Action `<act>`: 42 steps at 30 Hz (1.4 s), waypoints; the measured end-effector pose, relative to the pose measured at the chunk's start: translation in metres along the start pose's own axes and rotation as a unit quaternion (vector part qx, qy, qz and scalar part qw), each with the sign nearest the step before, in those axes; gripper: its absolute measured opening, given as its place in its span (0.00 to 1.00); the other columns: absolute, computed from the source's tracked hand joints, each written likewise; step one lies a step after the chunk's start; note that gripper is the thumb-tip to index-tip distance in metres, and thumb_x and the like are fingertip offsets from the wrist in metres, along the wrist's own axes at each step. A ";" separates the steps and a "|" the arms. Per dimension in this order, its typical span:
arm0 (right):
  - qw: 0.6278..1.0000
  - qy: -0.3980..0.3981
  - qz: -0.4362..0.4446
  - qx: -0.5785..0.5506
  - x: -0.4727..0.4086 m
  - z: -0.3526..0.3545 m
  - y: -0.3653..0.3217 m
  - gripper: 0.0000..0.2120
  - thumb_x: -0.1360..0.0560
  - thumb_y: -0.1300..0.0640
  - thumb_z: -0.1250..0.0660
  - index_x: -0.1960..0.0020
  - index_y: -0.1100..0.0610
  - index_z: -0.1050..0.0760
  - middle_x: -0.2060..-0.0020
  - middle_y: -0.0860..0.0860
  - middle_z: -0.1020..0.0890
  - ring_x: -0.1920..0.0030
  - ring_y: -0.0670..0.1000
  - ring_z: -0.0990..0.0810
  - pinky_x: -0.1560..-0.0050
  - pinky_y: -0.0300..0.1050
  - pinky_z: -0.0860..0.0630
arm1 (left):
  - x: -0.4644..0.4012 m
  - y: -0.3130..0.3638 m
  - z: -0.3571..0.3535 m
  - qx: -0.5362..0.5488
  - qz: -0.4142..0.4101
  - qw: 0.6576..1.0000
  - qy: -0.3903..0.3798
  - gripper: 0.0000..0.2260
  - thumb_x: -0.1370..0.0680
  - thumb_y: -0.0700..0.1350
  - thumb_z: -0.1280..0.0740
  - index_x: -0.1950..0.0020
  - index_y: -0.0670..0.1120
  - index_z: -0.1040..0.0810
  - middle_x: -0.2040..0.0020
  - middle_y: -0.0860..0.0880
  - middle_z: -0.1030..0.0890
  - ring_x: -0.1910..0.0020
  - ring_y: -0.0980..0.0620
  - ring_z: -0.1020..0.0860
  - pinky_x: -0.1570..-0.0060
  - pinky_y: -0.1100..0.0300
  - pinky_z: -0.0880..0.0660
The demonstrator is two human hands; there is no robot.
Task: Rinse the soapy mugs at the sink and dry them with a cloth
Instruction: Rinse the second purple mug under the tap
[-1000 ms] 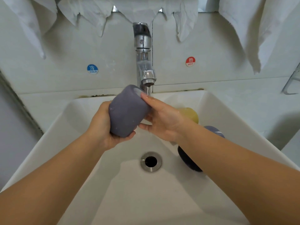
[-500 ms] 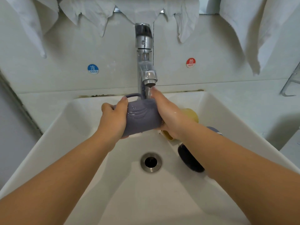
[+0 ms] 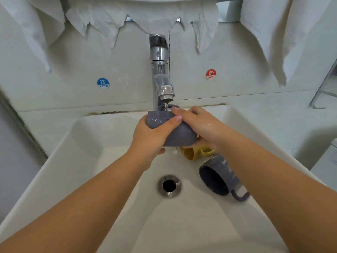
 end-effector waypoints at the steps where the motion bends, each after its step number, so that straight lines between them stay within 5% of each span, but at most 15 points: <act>1: 1.000 -0.013 -0.014 -0.007 0.002 0.001 0.001 0.25 0.28 0.37 0.32 0.43 0.56 0.29 0.49 0.55 0.18 0.51 0.55 0.17 0.58 0.56 0.17 | -0.002 0.000 -0.001 0.003 0.002 1.000 -0.005 0.15 0.29 0.54 0.26 0.44 0.54 0.24 0.50 0.54 0.18 0.50 0.54 0.19 0.53 0.50 0.19; 4: 0.997 -0.064 -0.043 -0.014 0.001 0.002 0.004 0.27 0.29 0.38 0.31 0.39 0.56 0.26 0.48 0.56 0.18 0.52 0.56 0.17 0.57 0.55 0.17 | -0.005 0.000 0.005 0.010 0.004 1.000 -0.015 0.05 0.22 0.53 0.33 0.52 0.53 0.23 0.53 0.52 0.17 0.53 0.53 0.19 0.56 0.52 0.18; 7: 0.994 -0.093 -0.056 0.019 0.003 0.004 0.004 0.27 0.29 0.36 0.31 0.38 0.54 0.25 0.47 0.54 0.18 0.50 0.56 0.17 0.51 0.54 0.18 | -0.009 0.000 0.011 0.010 0.012 1.000 -0.015 0.10 0.18 0.53 0.41 0.53 0.52 0.23 0.54 0.52 0.18 0.54 0.52 0.19 0.60 0.54 0.18; 12: 0.991 -0.116 -0.056 -0.046 0.003 0.004 0.000 0.26 0.29 0.43 0.28 0.37 0.55 0.26 0.47 0.55 0.17 0.51 0.57 0.16 0.52 0.59 0.18 | -0.009 -0.002 0.014 0.103 0.012 0.994 0.039 0.15 0.23 0.54 0.33 0.45 0.44 0.22 0.51 0.48 0.16 0.55 0.53 0.16 0.63 0.59 0.18; 16: 0.989 -0.138 -0.036 0.034 0.010 -0.002 -0.002 0.20 0.30 0.46 0.27 0.44 0.54 0.28 0.50 0.52 0.18 0.50 0.54 0.17 0.45 0.58 0.21 | -0.006 -0.010 0.012 0.186 0.076 0.979 0.030 0.17 0.25 0.54 0.30 0.46 0.42 0.19 0.53 0.46 0.14 0.55 0.50 0.15 0.55 0.57 0.19; 20: 0.991 -0.079 0.071 0.076 0.012 -0.008 -0.010 0.35 0.31 0.46 0.26 0.29 0.47 0.38 0.45 0.47 0.25 0.51 0.48 0.22 0.64 0.36 0.21 | -0.008 -0.014 0.012 0.158 0.084 0.984 0.013 0.20 0.26 0.56 0.30 0.47 0.40 0.19 0.53 0.41 0.14 0.57 0.45 0.15 0.63 0.56 0.19; 23: 0.988 -0.052 0.115 0.085 0.008 -0.023 -0.002 0.27 0.28 0.45 0.28 0.32 0.49 0.32 0.47 0.50 0.22 0.51 0.49 0.19 0.53 0.44 0.20 | -0.006 -0.014 0.007 0.147 0.096 0.984 -0.016 0.21 0.23 0.59 0.35 0.44 0.42 0.19 0.53 0.42 0.14 0.56 0.45 0.15 0.61 0.53 0.19; 27: 0.990 0.021 0.126 0.056 0.004 -0.026 0.007 0.19 0.22 0.41 0.39 0.38 0.52 0.28 0.50 0.50 0.21 0.56 0.45 0.21 0.58 0.39 0.25 | -0.001 -0.015 0.006 0.155 0.127 0.977 -0.076 0.15 0.19 0.55 0.40 0.47 0.48 0.19 0.58 0.48 0.14 0.61 0.50 0.15 0.60 0.55 0.19; 31: 0.995 0.015 0.088 0.049 0.001 -0.028 0.008 0.20 0.21 0.41 0.43 0.37 0.52 0.29 0.44 0.53 0.20 0.48 0.53 0.20 0.46 0.49 0.23 | -0.001 -0.016 0.011 0.118 0.105 0.986 -0.059 0.16 0.20 0.54 0.38 0.36 0.47 0.24 0.47 0.46 0.15 0.53 0.47 0.15 0.63 0.55 0.19; 35: 0.995 -0.063 0.052 -0.050 0.006 -0.031 0.004 0.21 0.25 0.46 0.32 0.36 0.51 0.34 0.51 0.49 0.22 0.56 0.46 0.20 0.61 0.37 0.22 | -0.002 -0.015 0.013 0.116 0.084 0.989 -0.021 0.20 0.20 0.54 0.37 0.32 0.47 0.29 0.42 0.44 0.18 0.51 0.46 0.16 0.63 0.54 0.20; 37: 0.996 -0.037 0.061 -0.058 0.006 -0.031 0.004 0.21 0.27 0.46 0.30 0.41 0.51 0.34 0.54 0.47 0.23 0.59 0.45 0.20 0.64 0.37 0.23 | -0.002 -0.013 0.012 0.105 0.071 0.992 -0.022 0.19 0.19 0.53 0.37 0.32 0.47 0.31 0.42 0.45 0.19 0.52 0.47 0.16 0.62 0.54 0.20; 42: 0.993 0.071 0.079 -0.046 0.000 -0.033 0.006 0.20 0.22 0.40 0.39 0.47 0.58 0.29 0.53 0.53 0.20 0.52 0.54 0.20 0.50 0.52 0.22 | 0.001 -0.011 0.007 0.065 0.041 0.996 -0.043 0.15 0.19 0.50 0.37 0.34 0.50 0.31 0.45 0.50 0.19 0.54 0.53 0.17 0.60 0.58 0.20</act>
Point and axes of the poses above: each hand's wrist, its own x-axis away from the middle knuckle, its own z-axis out of the back of the hand, y = z × x, the point moved 3 cm from there along -x, towards the middle knuckle
